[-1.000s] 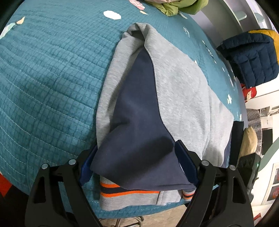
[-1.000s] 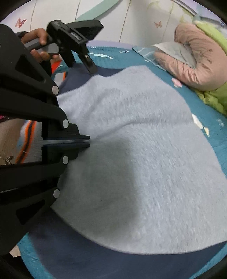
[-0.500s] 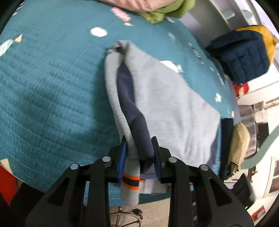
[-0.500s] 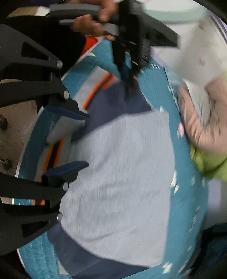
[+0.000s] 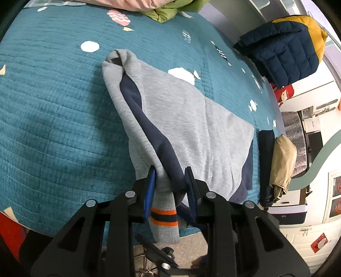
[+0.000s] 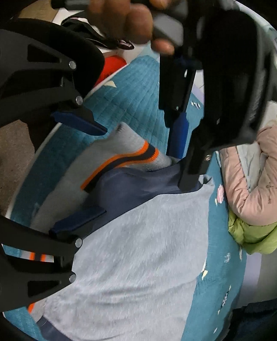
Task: Fold large clothes
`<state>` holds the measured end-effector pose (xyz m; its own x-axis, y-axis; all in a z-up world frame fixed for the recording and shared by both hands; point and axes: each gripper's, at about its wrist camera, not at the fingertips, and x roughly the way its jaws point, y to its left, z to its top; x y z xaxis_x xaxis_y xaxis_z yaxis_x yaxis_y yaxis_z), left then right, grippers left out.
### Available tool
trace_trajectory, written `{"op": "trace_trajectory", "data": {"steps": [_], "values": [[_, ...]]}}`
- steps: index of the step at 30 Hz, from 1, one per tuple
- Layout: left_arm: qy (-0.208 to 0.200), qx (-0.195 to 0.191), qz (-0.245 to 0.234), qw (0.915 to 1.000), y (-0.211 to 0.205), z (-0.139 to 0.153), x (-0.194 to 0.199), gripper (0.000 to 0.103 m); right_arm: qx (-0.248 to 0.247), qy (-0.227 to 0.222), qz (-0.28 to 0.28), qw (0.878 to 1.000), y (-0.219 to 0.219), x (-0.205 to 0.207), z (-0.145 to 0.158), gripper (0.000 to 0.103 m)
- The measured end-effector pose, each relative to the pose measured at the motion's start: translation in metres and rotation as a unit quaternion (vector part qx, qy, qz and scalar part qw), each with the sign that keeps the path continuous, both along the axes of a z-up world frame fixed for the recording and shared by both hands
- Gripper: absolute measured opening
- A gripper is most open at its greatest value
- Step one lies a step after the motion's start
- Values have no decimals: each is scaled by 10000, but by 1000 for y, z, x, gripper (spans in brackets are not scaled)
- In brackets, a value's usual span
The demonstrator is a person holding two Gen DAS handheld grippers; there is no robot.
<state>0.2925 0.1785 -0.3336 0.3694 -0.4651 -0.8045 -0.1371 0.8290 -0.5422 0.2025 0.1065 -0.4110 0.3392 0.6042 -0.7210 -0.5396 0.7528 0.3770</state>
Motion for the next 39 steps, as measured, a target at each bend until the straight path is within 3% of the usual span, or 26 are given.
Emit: {"op": "trace_trajectory", "data": {"steps": [3, 7, 9, 10, 11, 16, 18, 20, 25, 27, 32, 35, 38, 39], "values": [[-3, -28, -43, 10000, -3, 0, 2, 27, -39, -180, -73, 9998, 3, 5, 2, 67], [-6, -22, -121, 9999, -10, 1, 4, 27, -10, -98, -301, 9995, 1, 24, -3, 66], [-4, -13, -138, 9999, -13, 2, 6, 27, 176, -14, -223, 9996, 0, 33, -1, 41], [2, 0, -147, 9999, -13, 2, 7, 27, 217, 79, -246, 9994, -2, 36, -1, 16], [-4, 16, -157, 9999, -15, 3, 9, 27, 314, 223, -316, 9988, -6, 40, -1, 14], [-252, -128, -284, 9992, -34, 23, 13, 28, 982, 584, -872, 9896, -47, 49, 16, 11], [-409, -284, -364, 9981, -46, 37, 15, 36, 1235, 658, -1116, 9839, -68, 52, 25, 11], [-592, -549, -554, 9952, -62, 53, 16, 53, 1633, 833, -1420, 9727, -99, 57, 32, 11], [-1241, -635, -705, 9877, -98, 95, 16, 75, 2056, 810, -2179, 9506, -178, 60, 50, 11], [-1363, -425, -700, 9873, -112, 100, 18, 77, 2143, 716, -2503, 9414, -213, 57, 59, 11], [-1063, 656, -836, 9886, -157, 69, 35, 77, 2015, 868, -3180, 9224, -271, 51, 45, 11], [-607, 822, -886, 9908, -176, 27, 42, 77, 1912, 1373, -3540, 9051, -294, 48, 9, 11], [-225, 763, -917, 9926, -191, -11, 38, 77, 1949, 1612, -3596, 8982, -299, 44, -18, 12], [-134, 890, -922, 9917, -194, -20, 37, 77, 2015, 1784, -3658, 8909, -301, 42, -26, 13]]}}
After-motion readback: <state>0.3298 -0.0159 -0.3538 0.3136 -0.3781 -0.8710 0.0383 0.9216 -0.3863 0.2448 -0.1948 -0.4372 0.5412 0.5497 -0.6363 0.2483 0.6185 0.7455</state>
